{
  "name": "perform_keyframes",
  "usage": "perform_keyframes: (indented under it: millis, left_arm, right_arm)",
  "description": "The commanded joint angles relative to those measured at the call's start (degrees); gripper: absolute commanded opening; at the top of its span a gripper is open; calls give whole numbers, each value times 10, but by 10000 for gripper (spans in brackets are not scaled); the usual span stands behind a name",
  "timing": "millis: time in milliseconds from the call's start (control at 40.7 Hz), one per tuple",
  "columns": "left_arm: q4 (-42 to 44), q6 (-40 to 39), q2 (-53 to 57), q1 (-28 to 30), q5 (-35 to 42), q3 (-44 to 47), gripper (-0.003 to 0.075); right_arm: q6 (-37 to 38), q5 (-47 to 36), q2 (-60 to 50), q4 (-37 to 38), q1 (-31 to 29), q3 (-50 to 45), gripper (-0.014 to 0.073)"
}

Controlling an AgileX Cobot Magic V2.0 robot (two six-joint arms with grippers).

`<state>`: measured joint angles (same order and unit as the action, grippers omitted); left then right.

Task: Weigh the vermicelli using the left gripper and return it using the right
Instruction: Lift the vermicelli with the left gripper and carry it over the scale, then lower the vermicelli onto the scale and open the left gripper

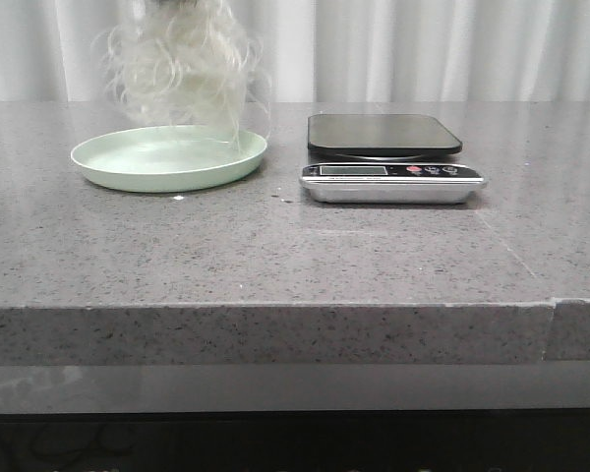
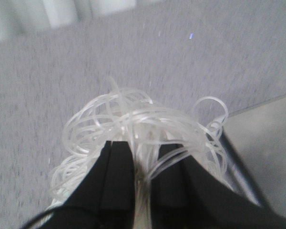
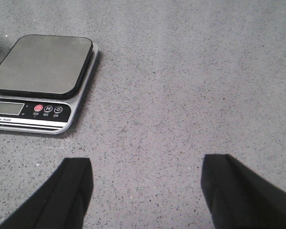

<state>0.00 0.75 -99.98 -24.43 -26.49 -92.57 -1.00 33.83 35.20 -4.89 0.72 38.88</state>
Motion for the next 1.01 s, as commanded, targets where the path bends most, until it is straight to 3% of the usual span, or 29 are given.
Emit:
perform_keyframes:
  millis: [0, 442, 787, 860, 983]
  left_arm:
    - [-6, -1, 37, -24, 63, -52, 142]
    - [0, -1, -64, -129, 89, -177, 142]
    - [0, -1, -133, -145, 117, -183, 147]
    - [0, -1, -139, -145, 114, -183, 186]
    - [0, -1, -140, -145, 114, -183, 350]
  right_arm:
    - [-4, -44, 4, 1, -3, 14, 577]
    - [-4, -44, 4, 1, -3, 14, 577]
    - [-4, -43, 4, 1, -3, 14, 577]
    - [-4, -43, 4, 1, -3, 14, 577]
    - [-4, -43, 4, 1, -3, 14, 577]
